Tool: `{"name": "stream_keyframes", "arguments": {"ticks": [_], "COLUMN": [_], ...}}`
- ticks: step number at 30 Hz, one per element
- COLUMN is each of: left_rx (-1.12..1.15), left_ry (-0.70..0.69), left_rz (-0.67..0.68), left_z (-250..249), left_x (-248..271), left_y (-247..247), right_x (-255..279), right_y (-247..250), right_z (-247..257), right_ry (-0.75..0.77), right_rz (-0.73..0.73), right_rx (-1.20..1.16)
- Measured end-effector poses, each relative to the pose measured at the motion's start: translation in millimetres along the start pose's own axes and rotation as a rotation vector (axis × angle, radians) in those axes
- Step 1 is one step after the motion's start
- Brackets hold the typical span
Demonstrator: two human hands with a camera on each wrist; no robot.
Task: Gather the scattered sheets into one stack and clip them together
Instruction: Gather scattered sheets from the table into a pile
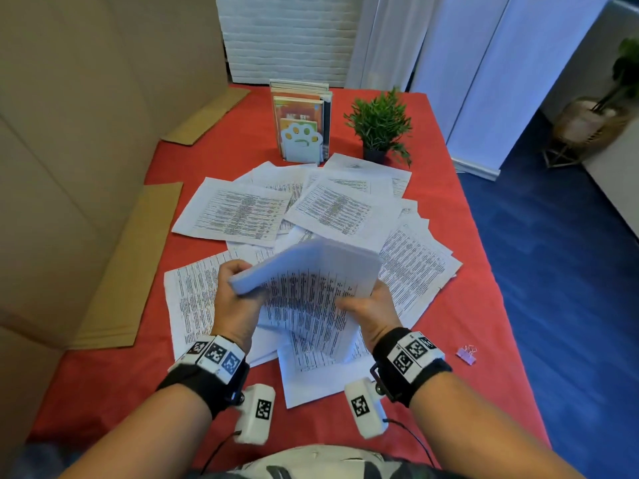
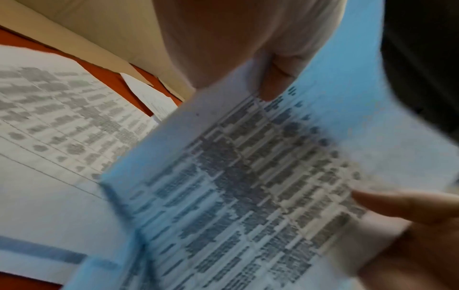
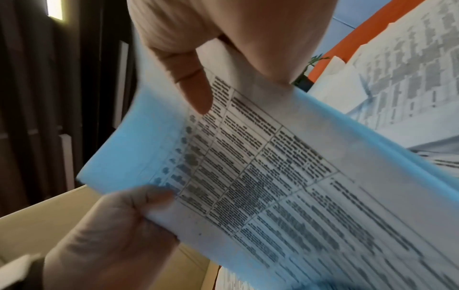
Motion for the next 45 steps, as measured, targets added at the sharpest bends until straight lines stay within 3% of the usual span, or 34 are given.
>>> {"name": "stream_keyframes", "arguments": {"ticks": [6,11,16,19,21,23,28,31,34,36,41,45], "left_rx": [0.017,0.027,-0.273,-0.494,-0.495,-0.51,-0.478,-0.466,-0.468,-0.496,-0.517,-0.514], "left_ry": [0.002,0.139,0.116,0.125,0.143,0.062,0.174,0.216,0.276,0.306,0.381,0.43], "left_rz": [-0.026,0.026,0.204,0.224,0.259,0.224,0.059,-0.053,-0.131,-0.162,-0.209,-0.223], "left_z": [-3.4,25.1,43.3,57.4,65.8,64.8,65.2,64.4,72.4,79.0,99.1,108.2], "left_x": [10.2,8.5,15.2,16.4,16.0,11.5,2.5,-2.1,-5.5,-8.3,-11.8,-13.9], "left_y": [-4.6,4.1,3.2,10.3,11.7,11.2,6.6,21.1,47.1,64.5,94.5,106.6], "right_x": [7.3,1.6,6.2,4.3,0.4,-3.7,-29.7,-68.0,-96.4,-104.1,-134.7,-155.9], "right_y": [-3.0,7.5,9.9,19.0,22.7,21.5,30.8,82.7,150.9,180.6,188.1,160.9], "right_z": [7.7,-18.5,-38.8,-48.5,-45.3,-34.0,-10.6,-14.3,-20.8,-24.5,-34.4,-29.5], "right_ry": [0.091,-0.028,-0.117,-0.133,-0.11,-0.053,0.073,0.105,-0.094,-0.236,-0.325,-0.224], "right_rz": [0.054,0.067,0.169,0.098,0.058,0.06,0.053,-0.224,-0.537,-0.684,-0.688,-0.491], "right_rx": [0.014,0.075,0.332,0.459,0.549,0.537,0.573,0.618,0.804,0.798,0.695,0.761]}}
Point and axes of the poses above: each hand's wrist, its own x-axis away from the middle knuckle, its own y-axis out of the back of the hand, z = x × y, the point moved 6 cm from there along -x, towards the middle knuckle, and after that the axes turned 1 degree about -z, right-handed, at the moved point
